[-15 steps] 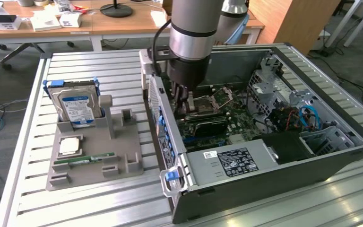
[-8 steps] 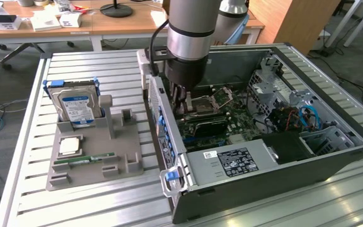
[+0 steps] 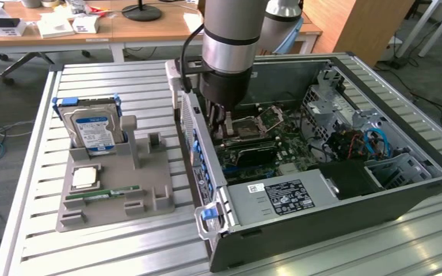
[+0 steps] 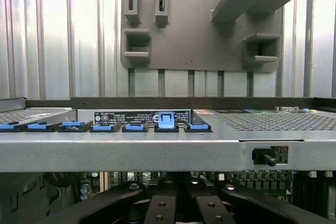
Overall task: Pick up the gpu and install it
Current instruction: 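Press down on the gpu until it lock into place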
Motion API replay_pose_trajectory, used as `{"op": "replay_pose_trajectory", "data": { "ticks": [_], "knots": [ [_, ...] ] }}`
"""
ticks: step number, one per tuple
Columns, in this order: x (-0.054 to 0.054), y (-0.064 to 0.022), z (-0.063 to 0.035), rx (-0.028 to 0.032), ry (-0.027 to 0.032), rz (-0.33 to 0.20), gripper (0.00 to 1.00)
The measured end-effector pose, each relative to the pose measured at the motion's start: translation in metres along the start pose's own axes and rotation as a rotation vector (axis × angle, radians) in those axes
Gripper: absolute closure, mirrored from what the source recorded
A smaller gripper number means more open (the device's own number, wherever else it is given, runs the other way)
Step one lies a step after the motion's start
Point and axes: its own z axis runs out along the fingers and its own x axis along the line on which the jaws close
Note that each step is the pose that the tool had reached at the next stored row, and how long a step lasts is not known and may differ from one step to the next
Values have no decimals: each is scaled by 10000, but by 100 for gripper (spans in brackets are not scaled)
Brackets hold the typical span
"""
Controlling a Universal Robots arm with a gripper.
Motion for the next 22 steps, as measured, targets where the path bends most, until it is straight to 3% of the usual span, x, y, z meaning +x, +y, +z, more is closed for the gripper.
{"op": "replay_pose_trajectory", "data": {
  "ticks": [22],
  "knots": [
    [0,18,0,0,0,1,89]
  ]
}}
